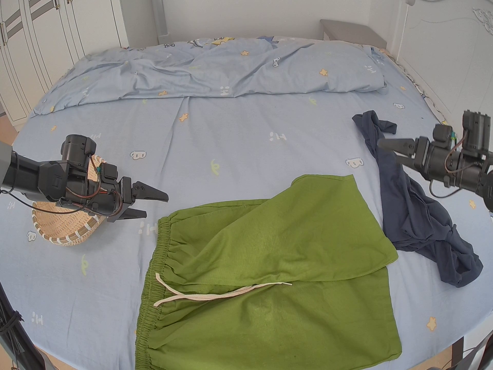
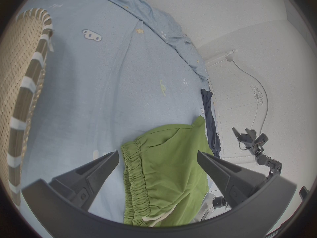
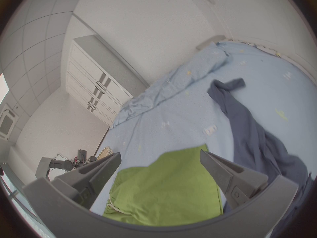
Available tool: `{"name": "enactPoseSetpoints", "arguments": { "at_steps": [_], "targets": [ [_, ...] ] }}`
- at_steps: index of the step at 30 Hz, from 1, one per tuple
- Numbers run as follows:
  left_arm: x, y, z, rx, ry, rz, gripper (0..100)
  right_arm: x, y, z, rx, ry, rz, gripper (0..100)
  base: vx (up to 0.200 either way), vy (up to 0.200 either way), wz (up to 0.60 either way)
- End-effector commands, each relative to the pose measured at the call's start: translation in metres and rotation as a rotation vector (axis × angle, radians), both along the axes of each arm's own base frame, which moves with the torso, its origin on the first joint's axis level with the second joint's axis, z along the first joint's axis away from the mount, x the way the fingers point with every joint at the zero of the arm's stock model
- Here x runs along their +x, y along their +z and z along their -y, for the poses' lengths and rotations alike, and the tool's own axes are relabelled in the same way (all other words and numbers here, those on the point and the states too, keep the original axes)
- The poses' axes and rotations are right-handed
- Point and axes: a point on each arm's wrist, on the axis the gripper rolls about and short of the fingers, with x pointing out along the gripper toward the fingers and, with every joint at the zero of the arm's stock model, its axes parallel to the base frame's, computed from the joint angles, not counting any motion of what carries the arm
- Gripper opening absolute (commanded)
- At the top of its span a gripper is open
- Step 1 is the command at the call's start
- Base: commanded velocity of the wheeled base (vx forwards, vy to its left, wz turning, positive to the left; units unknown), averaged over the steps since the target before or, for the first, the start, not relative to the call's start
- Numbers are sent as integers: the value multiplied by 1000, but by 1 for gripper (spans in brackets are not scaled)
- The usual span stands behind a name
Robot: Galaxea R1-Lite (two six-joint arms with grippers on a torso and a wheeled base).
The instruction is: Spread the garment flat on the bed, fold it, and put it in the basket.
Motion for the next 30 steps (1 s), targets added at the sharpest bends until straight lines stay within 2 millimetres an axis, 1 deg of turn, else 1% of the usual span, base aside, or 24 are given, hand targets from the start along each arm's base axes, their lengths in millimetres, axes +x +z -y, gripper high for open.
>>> {"name": "enactPoseSetpoints", "arguments": {
  "at_steps": [1,4,5,8,14,16,25,30],
  "targets": [
    [19,-18,6,-1,-14,-10,100,44,10,-21,-13,59,53,100,0,0,0],
    [24,-27,11,0,-26,-24,100,50,10,-26,-21,75,54,100,0,0,0],
    [27,-32,15,0,-36,-30,100,49,6,-27,-31,81,41,100,0,0,0],
    [29,-35,15,0,-36,-24,100,50,1,-24,-47,82,37,100,0,0,0],
    [30,-39,15,3,-33,-33,100,51,0,-22,-45,78,31,100,0,0,0],
    [32,-45,15,9,-30,-46,100,51,0,-22,-45,78,31,100,0,0,0],
    [33,-46,15,11,-28,-46,100,52,-1,-23,-45,83,30,100,0,0,0],
    [36,-60,20,12,-43,-78,100,54,-4,-23,-44,83,23,100,0,0,0]
  ]
}}
